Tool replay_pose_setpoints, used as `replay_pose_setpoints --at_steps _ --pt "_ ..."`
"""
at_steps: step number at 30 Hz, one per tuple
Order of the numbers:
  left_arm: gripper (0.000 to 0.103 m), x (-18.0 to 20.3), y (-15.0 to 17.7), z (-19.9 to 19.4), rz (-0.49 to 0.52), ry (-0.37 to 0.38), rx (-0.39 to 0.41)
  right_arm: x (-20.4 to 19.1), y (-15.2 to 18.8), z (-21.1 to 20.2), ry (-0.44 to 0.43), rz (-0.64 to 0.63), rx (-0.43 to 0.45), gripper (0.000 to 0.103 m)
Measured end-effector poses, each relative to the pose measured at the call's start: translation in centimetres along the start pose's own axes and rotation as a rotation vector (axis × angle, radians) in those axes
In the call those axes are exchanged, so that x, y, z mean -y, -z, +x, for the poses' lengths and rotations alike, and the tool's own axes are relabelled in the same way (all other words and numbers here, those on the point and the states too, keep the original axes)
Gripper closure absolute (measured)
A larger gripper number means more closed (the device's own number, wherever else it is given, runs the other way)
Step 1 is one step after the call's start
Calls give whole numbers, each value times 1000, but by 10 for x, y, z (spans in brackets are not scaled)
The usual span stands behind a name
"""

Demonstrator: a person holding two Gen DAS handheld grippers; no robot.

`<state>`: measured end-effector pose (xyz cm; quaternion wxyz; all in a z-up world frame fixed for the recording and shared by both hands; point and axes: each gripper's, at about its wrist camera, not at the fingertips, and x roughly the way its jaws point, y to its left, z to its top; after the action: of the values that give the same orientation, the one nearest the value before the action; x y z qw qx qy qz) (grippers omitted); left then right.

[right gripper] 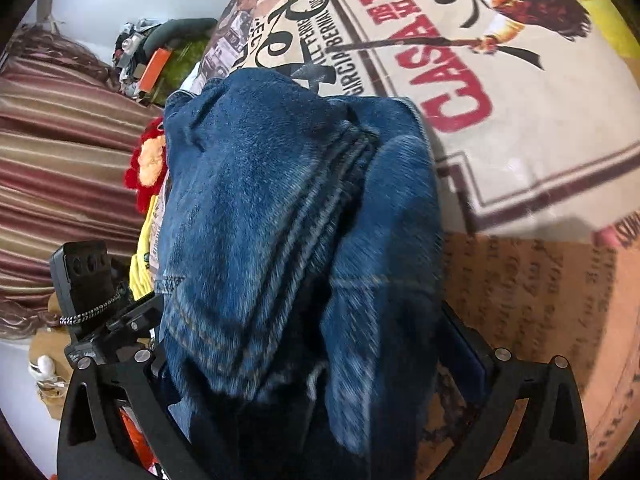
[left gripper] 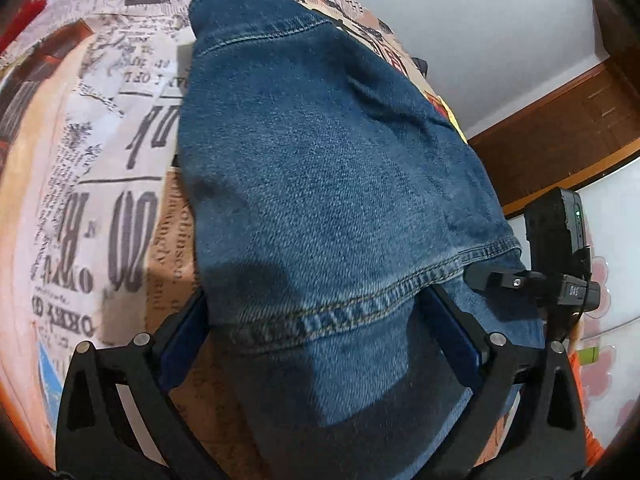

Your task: Fold large clothes

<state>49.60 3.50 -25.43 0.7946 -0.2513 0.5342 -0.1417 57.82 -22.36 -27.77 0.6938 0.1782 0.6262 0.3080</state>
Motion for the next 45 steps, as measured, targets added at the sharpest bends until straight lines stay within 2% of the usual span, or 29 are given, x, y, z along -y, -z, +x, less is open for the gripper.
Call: replay_pose_setpoints --at_steps 3,5,7,8,10,13,16,23,28,33,40,45 --pt "1 -9 -1 8 -50 75 -39 -8 0 3 31 -24 10 2" --pt "2 -15 -1 13 -83 124 -71 -10 1 2 29 -19 16 7" --pt "12 -12 0 10 -50 106 -75 -12 3 -4 29 -15 26 20" --pt "15 -7 2 7 -24 90 -69 -14 5 -7 37 -18 33 22" --pt "28 -1 3 0 4 77 -61 -18 7 -11 53 -25 48 32" --pt "38 7 4 -12 30 81 -41 -25 11 -21 70 -24 67 42" --pt "43 17 4 -27 68 65 -15 -41 16 -33 77 -43 89 49" --pt "47 26 10 -82 122 54 67 -74 29 -59 52 -59 129 51" --pt "47 25 15 -124 140 51 134 -116 39 -76 38 -107 167 51" --pt "47 7 16 -168 140 49 191 -160 50 -83 29 -162 189 51" --pt "47 -27 27 -215 107 21 246 -213 58 -60 10 -206 178 51" --pt "47 -66 39 -235 56 0 262 -245 60 -21 6 -220 132 51"
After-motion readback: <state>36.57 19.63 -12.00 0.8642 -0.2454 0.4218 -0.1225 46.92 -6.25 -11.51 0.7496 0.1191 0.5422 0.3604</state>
